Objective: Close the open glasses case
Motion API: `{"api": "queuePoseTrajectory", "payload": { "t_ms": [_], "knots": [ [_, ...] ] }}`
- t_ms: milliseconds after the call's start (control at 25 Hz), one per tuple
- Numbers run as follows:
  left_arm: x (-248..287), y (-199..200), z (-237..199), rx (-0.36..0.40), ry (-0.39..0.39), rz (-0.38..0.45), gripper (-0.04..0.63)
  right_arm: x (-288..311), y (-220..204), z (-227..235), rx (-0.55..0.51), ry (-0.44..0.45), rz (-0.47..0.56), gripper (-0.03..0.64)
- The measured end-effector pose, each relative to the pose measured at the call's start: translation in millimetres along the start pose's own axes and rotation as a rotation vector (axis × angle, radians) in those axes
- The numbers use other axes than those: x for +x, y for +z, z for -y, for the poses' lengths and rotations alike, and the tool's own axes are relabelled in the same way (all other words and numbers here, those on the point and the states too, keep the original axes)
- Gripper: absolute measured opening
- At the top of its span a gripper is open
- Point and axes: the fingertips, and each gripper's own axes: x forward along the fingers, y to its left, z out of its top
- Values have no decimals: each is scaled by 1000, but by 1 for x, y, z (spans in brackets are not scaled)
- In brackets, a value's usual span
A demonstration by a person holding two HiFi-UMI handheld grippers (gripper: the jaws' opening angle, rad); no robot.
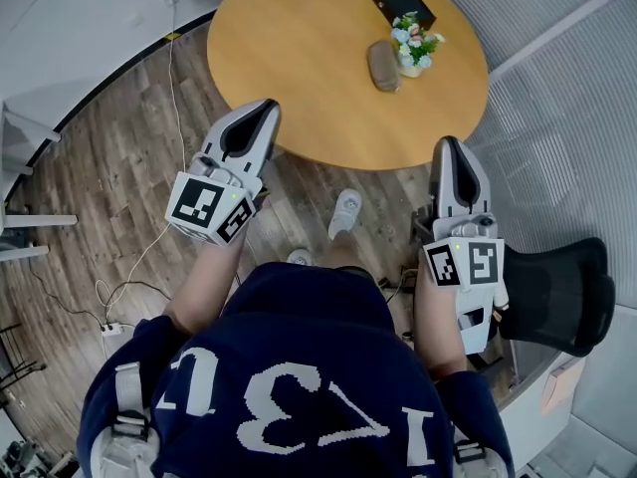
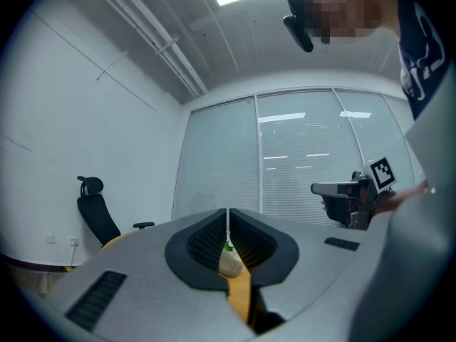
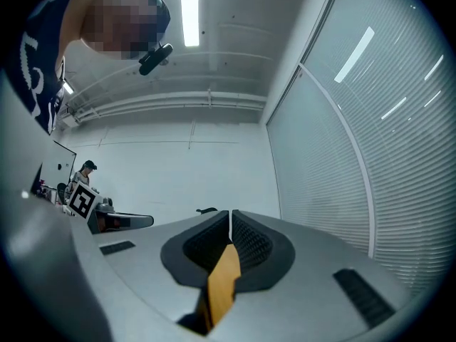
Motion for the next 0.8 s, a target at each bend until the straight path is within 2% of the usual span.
{"api": "queuePoseTrajectory", "payload": {
  "t_ms": [480, 800],
  "knots": [
    [123, 1, -55, 2, 141, 21, 25, 131, -4, 104, 8, 110, 6, 34],
    [193, 4, -75, 4, 203, 37, 25, 193, -4, 166, 21, 157, 11, 34]
  ]
}}
